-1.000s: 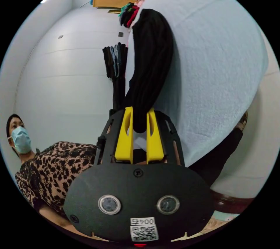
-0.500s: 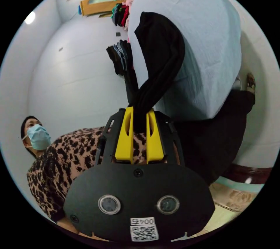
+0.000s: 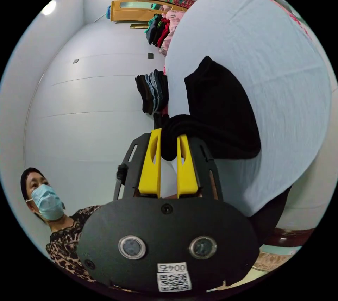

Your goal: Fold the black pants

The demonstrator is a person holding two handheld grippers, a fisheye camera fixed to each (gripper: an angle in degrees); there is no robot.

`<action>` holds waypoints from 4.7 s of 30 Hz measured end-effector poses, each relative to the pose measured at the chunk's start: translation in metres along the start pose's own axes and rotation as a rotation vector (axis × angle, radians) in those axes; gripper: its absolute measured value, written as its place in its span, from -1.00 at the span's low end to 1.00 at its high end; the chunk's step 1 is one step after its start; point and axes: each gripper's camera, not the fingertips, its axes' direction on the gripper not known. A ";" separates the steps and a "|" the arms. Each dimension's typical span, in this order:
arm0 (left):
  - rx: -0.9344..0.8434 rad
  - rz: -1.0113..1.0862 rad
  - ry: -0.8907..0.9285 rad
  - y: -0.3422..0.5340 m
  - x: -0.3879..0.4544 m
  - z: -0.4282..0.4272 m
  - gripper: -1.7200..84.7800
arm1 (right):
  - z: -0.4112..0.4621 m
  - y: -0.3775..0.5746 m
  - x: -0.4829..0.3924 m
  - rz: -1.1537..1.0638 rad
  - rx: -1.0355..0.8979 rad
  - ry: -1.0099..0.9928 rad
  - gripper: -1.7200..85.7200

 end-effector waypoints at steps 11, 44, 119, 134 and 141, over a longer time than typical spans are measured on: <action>0.120 -0.067 -0.140 -0.152 -0.013 0.024 -0.80 | 0.042 -0.160 -0.026 0.072 -0.058 0.101 -0.79; 0.194 0.466 -0.360 -0.142 0.039 0.080 -0.84 | 0.160 -0.133 -0.252 -0.421 -0.345 0.513 -0.70; 0.106 0.698 -0.926 -0.208 0.005 0.468 -0.92 | 0.089 -0.161 -0.171 -0.577 -0.050 0.372 -0.77; 0.310 0.493 -0.864 -0.220 -0.044 0.334 -0.95 | 0.133 -0.251 -0.098 -0.440 -0.187 0.560 -0.87; 0.260 0.447 -0.767 -0.228 -0.046 0.287 -0.89 | 0.094 -0.254 -0.106 -0.411 -0.220 0.494 -0.62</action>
